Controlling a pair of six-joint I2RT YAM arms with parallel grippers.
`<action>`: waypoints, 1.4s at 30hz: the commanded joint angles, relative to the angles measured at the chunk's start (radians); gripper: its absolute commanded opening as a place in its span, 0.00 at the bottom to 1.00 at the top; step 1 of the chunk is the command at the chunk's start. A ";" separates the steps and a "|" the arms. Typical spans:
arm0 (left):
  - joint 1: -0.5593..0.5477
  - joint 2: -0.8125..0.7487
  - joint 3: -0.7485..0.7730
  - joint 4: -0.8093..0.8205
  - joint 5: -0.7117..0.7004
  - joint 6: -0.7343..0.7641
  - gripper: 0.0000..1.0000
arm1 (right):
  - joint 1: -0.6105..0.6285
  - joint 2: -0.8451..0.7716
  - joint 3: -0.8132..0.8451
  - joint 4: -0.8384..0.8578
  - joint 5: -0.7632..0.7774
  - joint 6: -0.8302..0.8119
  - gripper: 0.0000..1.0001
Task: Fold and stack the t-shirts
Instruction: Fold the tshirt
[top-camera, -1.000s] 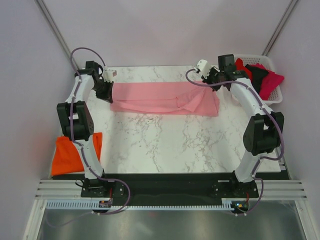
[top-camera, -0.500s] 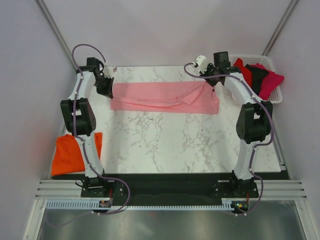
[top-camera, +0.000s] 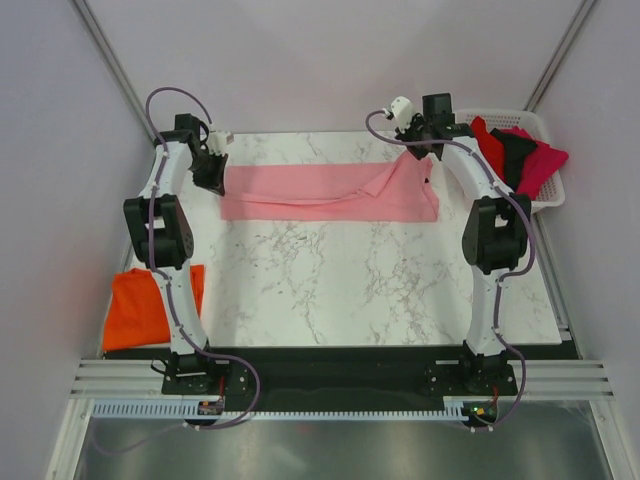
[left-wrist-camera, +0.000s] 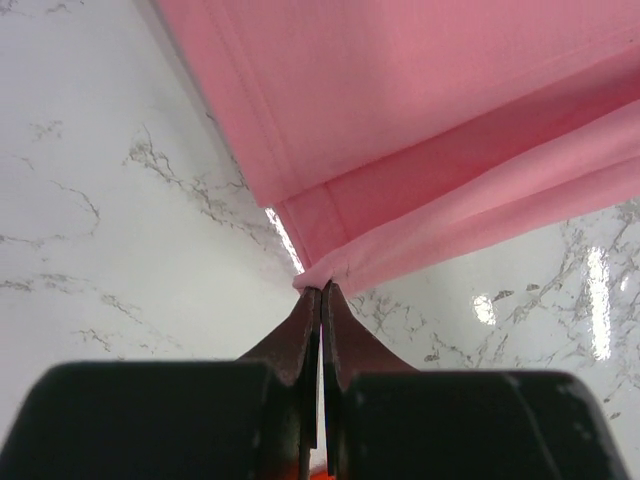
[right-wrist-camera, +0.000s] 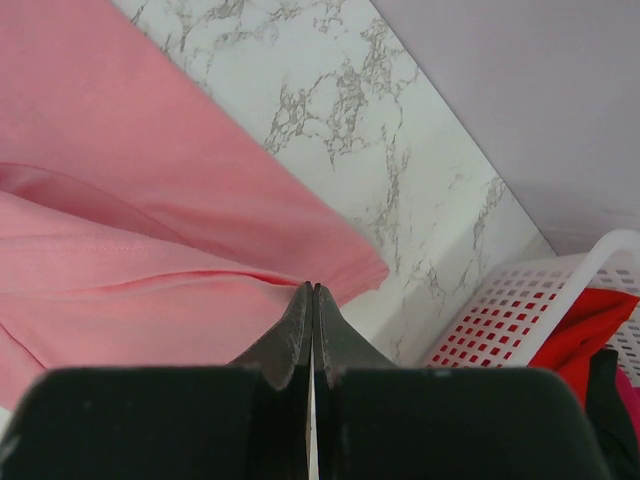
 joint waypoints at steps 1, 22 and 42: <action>0.000 0.033 0.060 0.010 -0.034 -0.001 0.02 | -0.003 0.046 0.086 0.031 0.007 0.036 0.00; -0.077 -0.028 -0.021 0.054 -0.039 -0.001 0.39 | 0.059 -0.003 -0.052 -0.120 -0.217 0.056 0.48; -0.077 0.049 -0.033 0.051 -0.077 -0.004 0.36 | 0.100 0.146 0.051 -0.160 -0.203 0.024 0.51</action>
